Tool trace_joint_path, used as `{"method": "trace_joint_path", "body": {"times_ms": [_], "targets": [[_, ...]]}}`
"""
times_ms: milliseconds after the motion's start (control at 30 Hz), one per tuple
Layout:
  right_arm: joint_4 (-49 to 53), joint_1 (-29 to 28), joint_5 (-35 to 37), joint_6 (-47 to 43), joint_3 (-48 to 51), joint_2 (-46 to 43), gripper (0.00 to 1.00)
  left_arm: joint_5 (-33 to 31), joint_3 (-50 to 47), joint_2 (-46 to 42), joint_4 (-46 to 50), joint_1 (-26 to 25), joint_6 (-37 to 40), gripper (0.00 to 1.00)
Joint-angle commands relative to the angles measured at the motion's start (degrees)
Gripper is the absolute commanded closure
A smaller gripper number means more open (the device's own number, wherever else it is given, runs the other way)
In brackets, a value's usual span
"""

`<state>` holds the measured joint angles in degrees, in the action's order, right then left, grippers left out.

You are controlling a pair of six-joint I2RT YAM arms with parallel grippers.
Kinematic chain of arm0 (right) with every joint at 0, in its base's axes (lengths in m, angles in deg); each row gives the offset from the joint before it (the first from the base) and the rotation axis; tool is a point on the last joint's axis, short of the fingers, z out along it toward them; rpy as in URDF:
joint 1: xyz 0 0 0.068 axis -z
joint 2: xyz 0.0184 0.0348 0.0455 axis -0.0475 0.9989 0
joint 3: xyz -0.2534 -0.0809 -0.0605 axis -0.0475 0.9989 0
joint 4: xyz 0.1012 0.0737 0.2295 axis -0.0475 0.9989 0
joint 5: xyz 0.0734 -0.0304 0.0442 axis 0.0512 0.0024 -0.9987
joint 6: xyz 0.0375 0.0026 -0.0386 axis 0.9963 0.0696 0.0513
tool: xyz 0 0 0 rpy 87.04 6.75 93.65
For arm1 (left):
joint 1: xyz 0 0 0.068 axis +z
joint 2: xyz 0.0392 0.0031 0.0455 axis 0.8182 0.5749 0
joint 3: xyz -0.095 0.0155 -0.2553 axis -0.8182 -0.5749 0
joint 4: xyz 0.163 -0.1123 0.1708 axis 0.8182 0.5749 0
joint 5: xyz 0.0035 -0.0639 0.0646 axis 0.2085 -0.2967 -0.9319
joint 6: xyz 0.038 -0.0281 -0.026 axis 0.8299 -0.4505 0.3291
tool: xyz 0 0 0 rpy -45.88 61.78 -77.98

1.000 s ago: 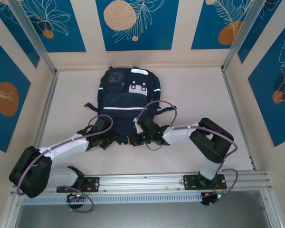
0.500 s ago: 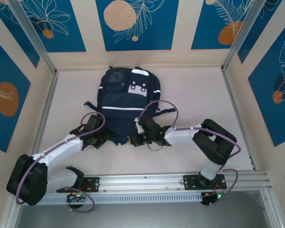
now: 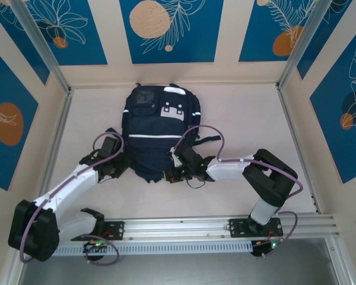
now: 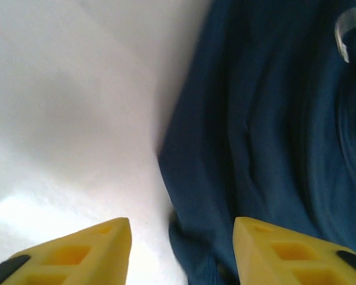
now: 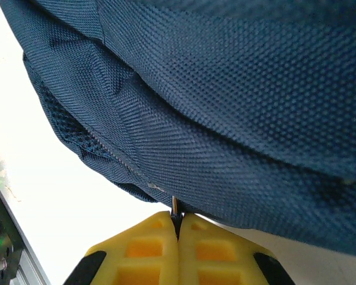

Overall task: Pack the student bag
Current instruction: Zip the student bag at the center of the table.

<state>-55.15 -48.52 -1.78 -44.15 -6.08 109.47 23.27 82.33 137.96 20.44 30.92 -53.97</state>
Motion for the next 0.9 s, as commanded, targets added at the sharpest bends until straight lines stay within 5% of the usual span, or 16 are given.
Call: {"method": "trace_joint_path", "body": {"times_ms": [0,167,467,667,733,867], "targets": [[7.4,0.0,-0.9,0.1,0.6,2.6,1.0,0.5,-2.0,-3.2,1.7,-6.6,-9.9,0.4],[6.7,0.0,-1.2,0.5,0.0,3.7,1.0,-3.3,-1.6,-1.8,0.1,-14.0,-16.7,0.35],[6.3,-0.3,-1.0,1.2,0.4,3.5,1.0,-7.5,-2.8,7.7,-3.4,-14.5,-19.8,0.43],[6.0,-0.7,-1.2,1.2,0.6,3.5,1.0,-11.0,1.4,14.4,-6.7,-13.9,-13.1,0.38],[6.1,-0.6,-1.1,1.0,0.8,3.4,1.0,-10.4,1.7,16.5,-7.7,-13.2,-12.2,0.49],[6.3,-0.4,-1.0,0.5,1.2,2.5,1.0,-9.3,0.2,17.6,-9.9,-11.5,-10.8,0.94]]}}
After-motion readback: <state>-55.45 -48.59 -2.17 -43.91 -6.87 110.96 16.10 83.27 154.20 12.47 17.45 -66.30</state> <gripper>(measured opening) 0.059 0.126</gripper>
